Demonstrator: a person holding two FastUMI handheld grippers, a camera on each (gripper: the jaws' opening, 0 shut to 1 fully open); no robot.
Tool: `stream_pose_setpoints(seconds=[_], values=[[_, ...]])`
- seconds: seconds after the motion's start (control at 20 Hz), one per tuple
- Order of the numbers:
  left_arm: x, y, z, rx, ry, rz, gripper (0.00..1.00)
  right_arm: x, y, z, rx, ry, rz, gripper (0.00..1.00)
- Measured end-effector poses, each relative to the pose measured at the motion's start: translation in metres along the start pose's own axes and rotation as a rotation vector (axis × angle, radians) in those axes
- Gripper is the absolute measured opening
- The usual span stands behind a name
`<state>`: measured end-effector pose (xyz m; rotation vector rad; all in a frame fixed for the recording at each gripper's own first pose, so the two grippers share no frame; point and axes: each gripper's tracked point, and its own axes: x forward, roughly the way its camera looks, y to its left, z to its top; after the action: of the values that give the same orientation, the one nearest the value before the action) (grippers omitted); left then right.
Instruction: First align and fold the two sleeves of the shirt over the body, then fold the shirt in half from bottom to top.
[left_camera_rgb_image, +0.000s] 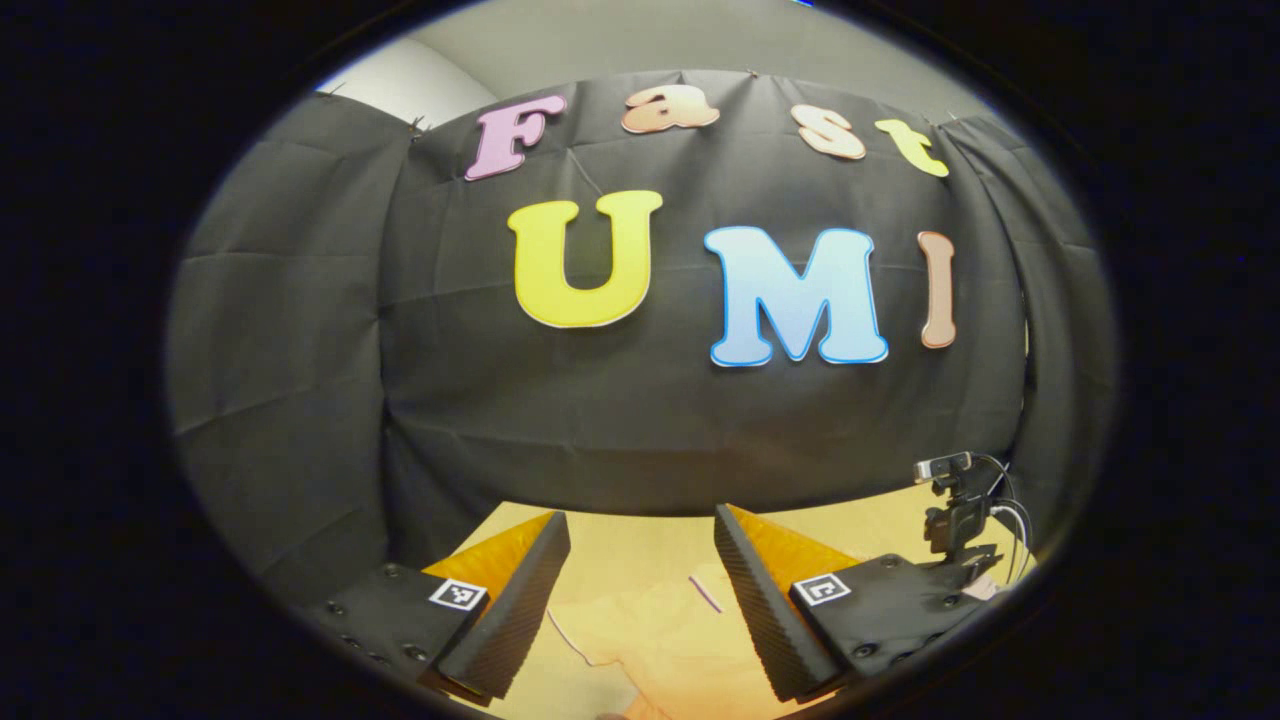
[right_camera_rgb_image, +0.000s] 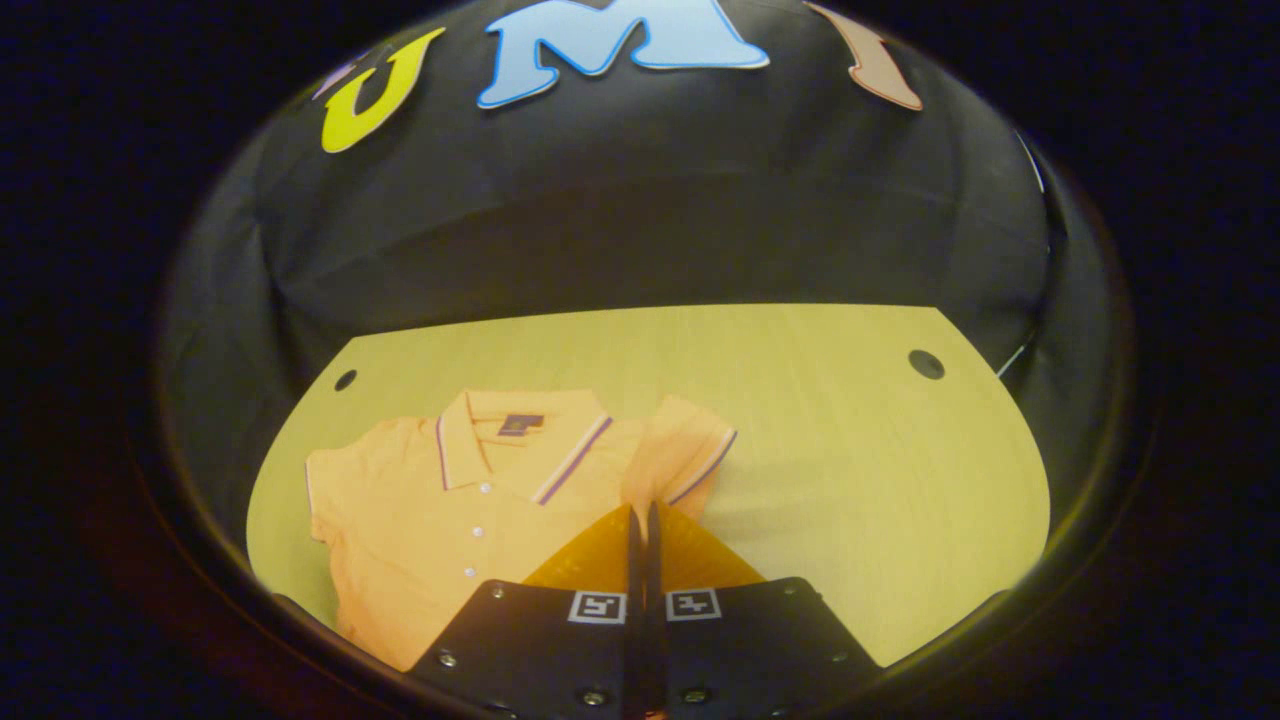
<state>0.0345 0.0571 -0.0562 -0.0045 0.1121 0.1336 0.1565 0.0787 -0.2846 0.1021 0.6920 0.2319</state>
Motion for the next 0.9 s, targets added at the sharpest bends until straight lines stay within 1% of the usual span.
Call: stream_pose_setpoints(seconds=[0.15, 0.25, 0.45, 0.5, 0.6, 0.7, 0.8, 0.85, 0.9], values=[[-0.003, 0.015, -0.002, -0.004, 0.005, 0.026, 0.95, 0.002, 0.037, -0.004, -0.053, 0.013, 0.065, 0.0], [-0.003, 0.025, -0.006, -0.007, 0.009, 0.043, 0.95, 0.004, 0.057, -0.011, -0.085, 0.031, 0.095, 0.0], [-0.004, 0.042, -0.013, -0.012, 0.023, 0.069, 0.96, 0.009, 0.08, -0.025, -0.127, 0.073, 0.129, 0.01], [-0.003, 0.045, -0.016, -0.013, 0.028, 0.073, 0.95, 0.013, 0.084, -0.029, -0.127, 0.089, 0.139, 0.02], [0.0, 0.051, -0.02, -0.017, 0.037, 0.078, 0.95, 0.011, 0.085, -0.032, -0.131, 0.098, 0.138, 0.1], [0.002, 0.055, -0.024, -0.02, 0.045, 0.081, 0.95, 0.011, 0.086, -0.03, -0.125, 0.091, 0.136, 0.12], [0.006, 0.058, -0.03, -0.023, 0.054, 0.081, 0.96, 0.01, 0.084, -0.025, -0.111, 0.081, 0.128, 0.21], [0.008, 0.059, -0.034, -0.025, 0.06, 0.08, 0.96, 0.009, 0.082, -0.024, -0.105, 0.08, 0.122, 0.29], [0.011, 0.06, -0.04, -0.03, 0.066, 0.077, 0.96, 0.008, 0.08, -0.023, -0.102, 0.075, 0.114, 0.3]])
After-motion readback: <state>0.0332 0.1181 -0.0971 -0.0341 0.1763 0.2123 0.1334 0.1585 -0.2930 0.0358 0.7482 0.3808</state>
